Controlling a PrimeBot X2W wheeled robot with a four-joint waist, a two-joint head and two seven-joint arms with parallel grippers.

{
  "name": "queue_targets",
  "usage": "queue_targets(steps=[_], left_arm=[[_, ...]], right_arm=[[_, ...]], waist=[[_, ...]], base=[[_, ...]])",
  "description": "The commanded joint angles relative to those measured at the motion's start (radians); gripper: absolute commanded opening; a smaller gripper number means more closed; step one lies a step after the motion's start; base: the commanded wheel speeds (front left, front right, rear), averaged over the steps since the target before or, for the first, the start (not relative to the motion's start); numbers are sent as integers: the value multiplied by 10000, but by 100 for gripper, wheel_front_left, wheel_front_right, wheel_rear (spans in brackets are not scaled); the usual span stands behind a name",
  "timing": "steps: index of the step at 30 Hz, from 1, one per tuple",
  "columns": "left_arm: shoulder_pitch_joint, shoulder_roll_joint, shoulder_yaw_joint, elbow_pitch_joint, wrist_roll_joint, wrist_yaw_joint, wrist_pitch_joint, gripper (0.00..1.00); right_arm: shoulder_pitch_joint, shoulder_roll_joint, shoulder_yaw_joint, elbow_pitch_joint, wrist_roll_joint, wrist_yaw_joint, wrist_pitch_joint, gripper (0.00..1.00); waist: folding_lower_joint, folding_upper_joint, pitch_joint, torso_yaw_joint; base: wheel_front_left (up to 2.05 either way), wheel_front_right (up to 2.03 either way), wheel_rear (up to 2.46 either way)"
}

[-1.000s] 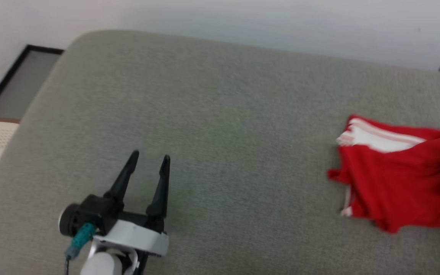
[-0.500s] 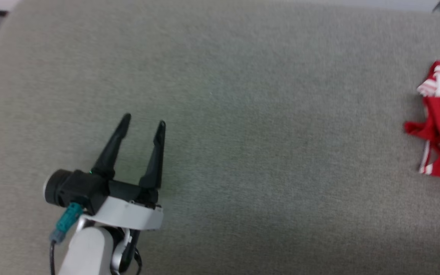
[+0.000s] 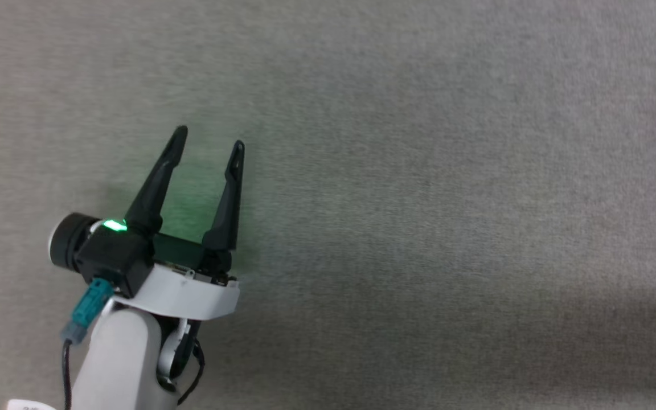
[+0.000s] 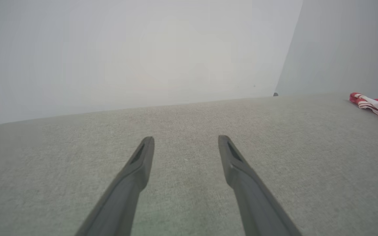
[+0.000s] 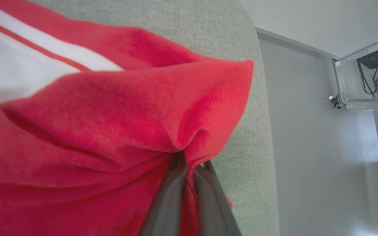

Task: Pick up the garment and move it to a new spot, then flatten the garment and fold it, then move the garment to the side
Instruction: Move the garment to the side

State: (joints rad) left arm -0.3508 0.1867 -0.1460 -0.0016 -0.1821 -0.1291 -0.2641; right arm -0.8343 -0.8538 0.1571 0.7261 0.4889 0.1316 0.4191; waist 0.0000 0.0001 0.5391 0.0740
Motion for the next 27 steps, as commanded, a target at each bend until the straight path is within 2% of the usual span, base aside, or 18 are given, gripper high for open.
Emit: queue_targets(steps=[1, 10, 20, 22, 24, 25, 26, 27], left_arm=[[-89, 32, 8, -27, 74, -20, 4, 100], [-302, 89, -127, -41, 58, -20, 4, 100], [-383, 43, -359, 121, 12, -20, 4, 100], [-364, 22, -366, 154, -2, -20, 4, 100], [-336, -10, -353, 182, -6, -20, 4, 100], [-313, -16, -364, 207, 1, -20, 4, 100], [-284, -20, -344, 232, 10, -20, 4, 100], [-257, -43, -336, 254, -1, -20, 4, 100]], right_arm=[[-105, -88, -19, -37, -19, -19, 12, 0], [45, -947, -48, -864, -536, -19, 633, 0], [147, 48, -660, -172, -1203, -18, 1181, 1], [72, 197, -715, 2, -1459, -13, 1227, 16], [24, 372, -852, 236, -1644, -10, 1309, 40], [-7, 475, -967, 354, -1715, -7, 1315, 81], [-70, 534, -1101, 492, -1809, -7, 1366, 100], [-75, 569, -1176, 589, -1948, -5, 1402, 100]], waist=[[0, -1, 480, -458], [0, -1, 775, -673], [0, -1, 700, -428], [0, -1, 646, -357], [0, -1, 557, -289], [0, -1, 496, -252], [0, -1, 423, -229], [0, -1, 331, -201]], base=[[0, 0, 0], [0, 0, 0], [0, 0, 0], [0, 0, 0], [0, 0, 0], [0, 0, 0], [0, 0, 0], [0, 0, 0]])
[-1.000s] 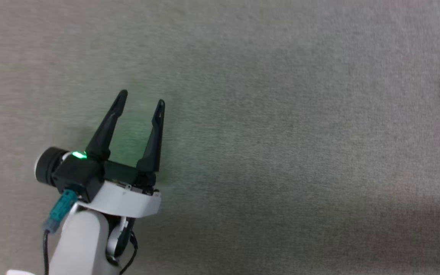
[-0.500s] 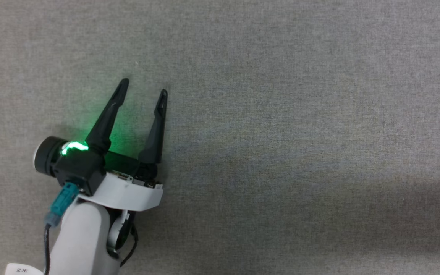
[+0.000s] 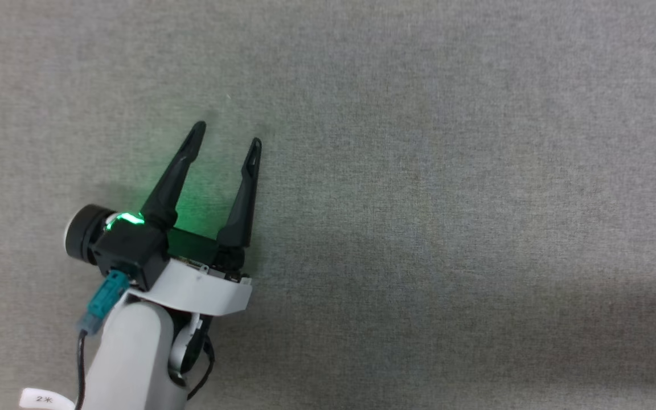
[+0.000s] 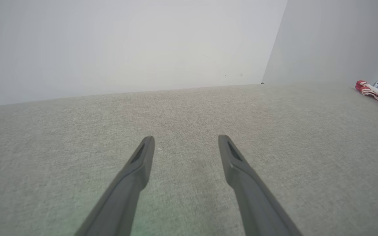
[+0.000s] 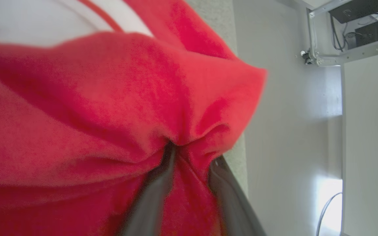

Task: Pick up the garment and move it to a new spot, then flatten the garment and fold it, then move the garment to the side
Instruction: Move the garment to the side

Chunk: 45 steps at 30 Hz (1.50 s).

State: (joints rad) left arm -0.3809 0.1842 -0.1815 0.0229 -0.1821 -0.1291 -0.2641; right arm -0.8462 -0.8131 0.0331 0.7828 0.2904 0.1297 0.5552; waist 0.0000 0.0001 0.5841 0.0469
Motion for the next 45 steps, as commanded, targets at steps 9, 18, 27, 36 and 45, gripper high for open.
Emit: queue_targets(steps=[9, 18, 27, 36, 45], left_arm=[[527, -39, 259, 306, -61, -20, 4, 100], [1391, -142, 477, 755, -187, -20, 4, 100], [2399, -240, 747, 914, -261, -20, 4, 100], [3161, -376, 1036, 824, -258, -20, 4, 100], [3533, -602, 1414, 753, -191, -20, 4, 100]], right_arm=[[-358, 518, -582, 71, -737, 6, 738, 100], [239, 1509, -747, -545, -633, 5, 108, 100], [1844, 2590, 482, -1771, 573, 3, -2602, 100], [2935, 3359, 1681, -2085, 1191, 3, -5706, 100], [3739, 4157, 1983, -2008, 1063, 3, -7849, 100]], waist=[[0, -1, -1487, -106], [0, -1, -3461, -478], [0, -1, -5021, -818], [0, -1, -5848, -894], [0, -1, -6127, -889]], base=[[0, 0, 0], [0, 0, 0], [0, 0, 0], [0, 0, 0], [0, 0, 0]])
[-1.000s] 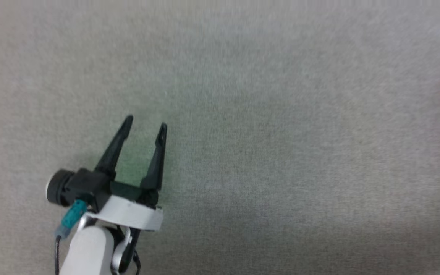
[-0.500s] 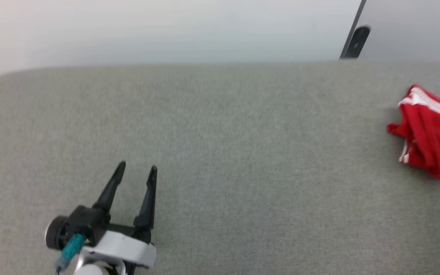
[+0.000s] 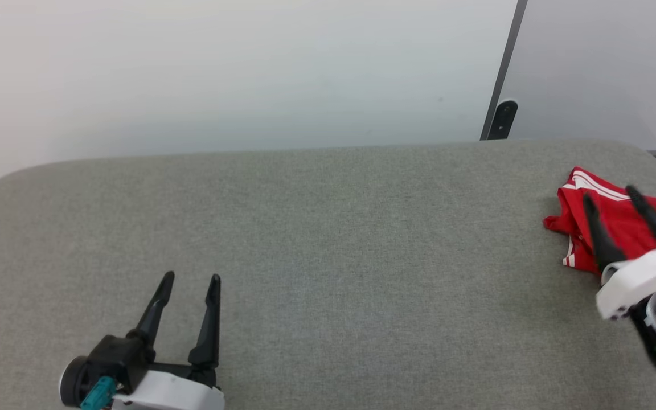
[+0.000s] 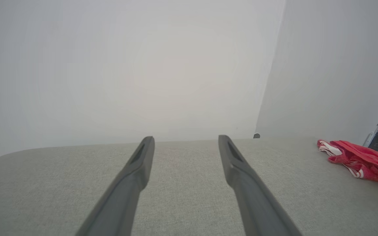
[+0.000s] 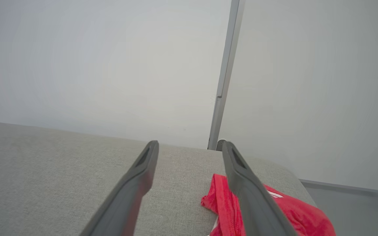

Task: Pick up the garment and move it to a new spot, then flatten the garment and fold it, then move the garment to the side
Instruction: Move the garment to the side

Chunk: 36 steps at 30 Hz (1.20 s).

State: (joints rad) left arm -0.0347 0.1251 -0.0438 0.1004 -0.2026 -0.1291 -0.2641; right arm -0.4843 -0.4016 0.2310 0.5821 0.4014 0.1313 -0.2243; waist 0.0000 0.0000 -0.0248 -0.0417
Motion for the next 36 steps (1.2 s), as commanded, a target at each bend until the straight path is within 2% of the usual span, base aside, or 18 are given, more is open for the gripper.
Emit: queue_targets(steps=[1, 8, 14, 20, 28, 36], left_arm=[[110, -51, 79, -18, 32, -20, 4, 100], [277, -218, 229, -80, 31, -21, 4, 100], [404, -342, 334, -82, 123, -21, 4, 100], [462, -426, 407, -20, 326, -21, 3, 100], [712, -348, 339, -264, 680, -21, 4, 100], [1147, -223, 648, -227, 971, -21, 4, 100]], right_arm=[[235, 125, 8, -35, -116, -12, -155, 100], [970, 662, -258, -379, -413, -12, -390, 100], [2015, 1411, -958, -1505, -562, -12, -409, 100], [3039, 2032, -1245, -2457, -1046, -12, -413, 100], [4060, 2939, -1802, -3230, -1800, -12, -413, 100], [4533, 3158, -2267, -3324, -2302, -12, -413, 100]], waist=[[0, 0, -56, 8], [0, 0, -108, 51], [0, 0, -94, 120], [0, 0, -48, 172], [0, 0, -56, 248], [0, 0, -172, 213]], base=[[0, 0, 0], [0, 0, 0], [0, 0, 0], [0, 0, 0], [0, 0, 0], [0, 0, 0]])
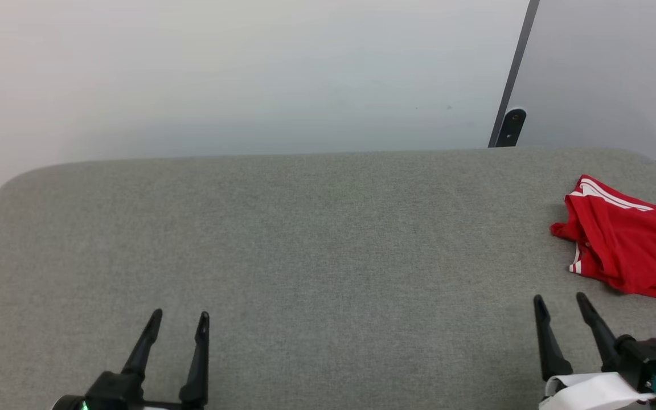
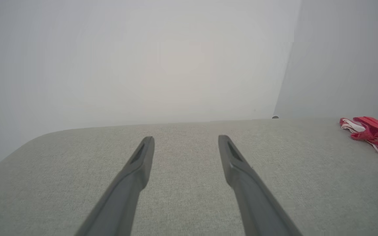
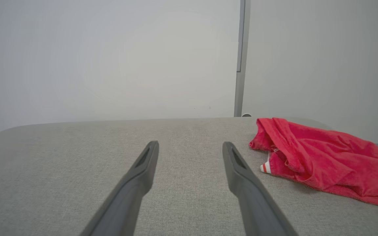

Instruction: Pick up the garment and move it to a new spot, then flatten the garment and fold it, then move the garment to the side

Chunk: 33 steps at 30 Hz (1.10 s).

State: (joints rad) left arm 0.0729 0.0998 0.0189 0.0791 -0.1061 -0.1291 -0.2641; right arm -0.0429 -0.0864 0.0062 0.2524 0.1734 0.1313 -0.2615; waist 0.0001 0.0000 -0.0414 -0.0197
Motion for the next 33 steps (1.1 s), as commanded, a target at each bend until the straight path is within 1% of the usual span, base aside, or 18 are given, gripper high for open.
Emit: queue_targets(steps=[1, 6, 15, 19, 20, 24, 33], left_arm=[[141, 47, 25, -26, 38, -21, 4, 100], [335, 120, 65, 114, 158, -21, 4, 100], [439, 137, -34, -5, -325, -21, 5, 100], [444, 87, 84, -70, -198, -21, 3, 100], [362, 77, 127, -58, -163, 0, 0, 0], [443, -11, 97, 258, -307, 0, 37, 0], [151, -51, 182, 421, -2169, -2, 484, 0]], right_arm=[[170, 19, -69, -69, -66, -12, -43, 100], [324, 40, -297, -79, -152, -12, -42, 100], [357, -22, -351, -3, -224, -12, -42, 100], [370, -24, -322, 60, -198, -12, -42, 100], [312, -6, -328, 54, -178, 0, 0, 0], [392, 36, -354, 378, -36, 0, 92, 0], [226, 76, -496, 336, 1749, -1, 581, 0]], waist=[[-1, 0, -23, -12], [-1, 0, -74, -42], [-1, 0, -141, -36], [-1, 0, -173, -31], [0, 0, -175, -31], [0, 0, -174, -29], [0, 0, -129, -13]], base=[[0, 0, 0], [0, 0, 0], [0, 0, 0], [0, 0, 0], [0, 0, 0], [0, 0, 0], [0, 0, 0]])
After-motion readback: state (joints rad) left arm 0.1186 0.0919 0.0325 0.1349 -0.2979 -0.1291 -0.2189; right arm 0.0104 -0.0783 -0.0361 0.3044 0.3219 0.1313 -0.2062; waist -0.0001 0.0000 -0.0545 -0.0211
